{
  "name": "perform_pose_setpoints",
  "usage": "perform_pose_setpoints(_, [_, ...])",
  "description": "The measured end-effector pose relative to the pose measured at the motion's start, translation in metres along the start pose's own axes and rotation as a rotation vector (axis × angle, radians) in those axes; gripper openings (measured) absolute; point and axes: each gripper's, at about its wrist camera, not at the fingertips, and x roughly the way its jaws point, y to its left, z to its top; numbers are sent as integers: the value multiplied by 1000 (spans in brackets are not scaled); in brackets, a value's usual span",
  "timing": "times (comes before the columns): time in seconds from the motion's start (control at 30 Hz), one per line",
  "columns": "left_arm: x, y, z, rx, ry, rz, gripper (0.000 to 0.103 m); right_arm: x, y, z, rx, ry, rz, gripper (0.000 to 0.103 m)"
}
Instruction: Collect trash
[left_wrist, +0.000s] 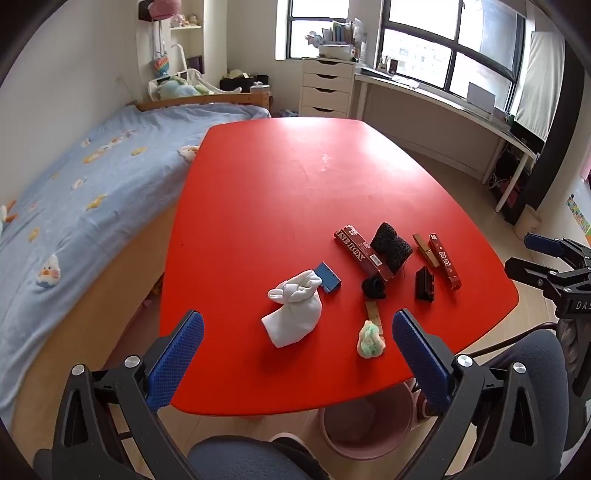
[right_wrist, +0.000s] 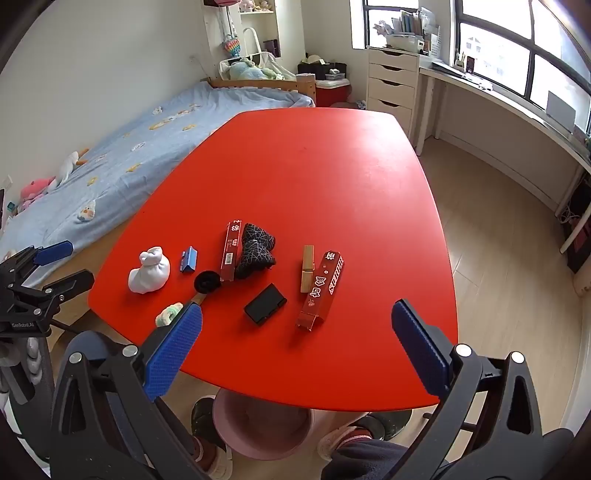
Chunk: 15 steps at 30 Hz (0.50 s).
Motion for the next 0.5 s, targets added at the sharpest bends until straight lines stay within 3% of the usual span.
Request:
perform_pose_setpoints(0.13, [0, 4, -8, -12, -12, -45, 98, -1, -1, 1, 4, 0, 0, 100])
perform_pose_setpoints(0.5, [7, 1, -9, -7, 24, 4, 98, 10, 0, -9, -7, 39, -20, 100])
